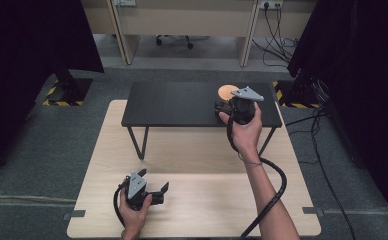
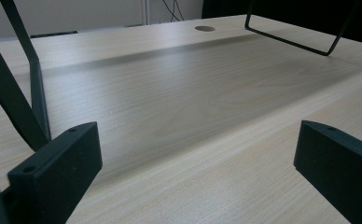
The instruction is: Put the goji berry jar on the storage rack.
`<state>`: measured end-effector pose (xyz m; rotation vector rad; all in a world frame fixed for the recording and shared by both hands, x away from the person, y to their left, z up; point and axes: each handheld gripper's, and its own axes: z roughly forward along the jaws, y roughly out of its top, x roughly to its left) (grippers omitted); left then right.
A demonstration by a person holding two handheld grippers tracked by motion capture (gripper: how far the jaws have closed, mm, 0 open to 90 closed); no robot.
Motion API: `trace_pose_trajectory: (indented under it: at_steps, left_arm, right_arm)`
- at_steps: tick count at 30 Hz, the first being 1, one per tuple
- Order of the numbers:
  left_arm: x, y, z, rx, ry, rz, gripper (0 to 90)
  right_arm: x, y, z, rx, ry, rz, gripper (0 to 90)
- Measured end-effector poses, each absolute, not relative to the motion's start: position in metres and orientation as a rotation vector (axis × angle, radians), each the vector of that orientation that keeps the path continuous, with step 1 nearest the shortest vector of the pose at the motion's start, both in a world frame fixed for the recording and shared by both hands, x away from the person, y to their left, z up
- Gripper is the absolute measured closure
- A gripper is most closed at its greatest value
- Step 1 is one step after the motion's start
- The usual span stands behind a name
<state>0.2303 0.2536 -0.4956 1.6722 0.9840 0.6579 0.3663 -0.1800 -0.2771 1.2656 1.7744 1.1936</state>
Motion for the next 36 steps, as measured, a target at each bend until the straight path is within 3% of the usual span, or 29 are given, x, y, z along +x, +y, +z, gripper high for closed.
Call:
trace_pose_trajectory:
  at_steps: [33, 36]
  left_arm:
    - [0.2300, 0.2541, -0.4963, 1.662, 0.991, 0.653, 0.1]
    - [0.2299, 0.2541, -0.4964, 1.661, 0.991, 0.653, 0.1]
  right_arm:
    - [0.3668, -0.1799, -0.2858, 1.245, 1.747, 1.218, 25.8]
    - [0.3646, -0.1771, -0.2872, 1.246, 1.727, 1.207, 15.3]
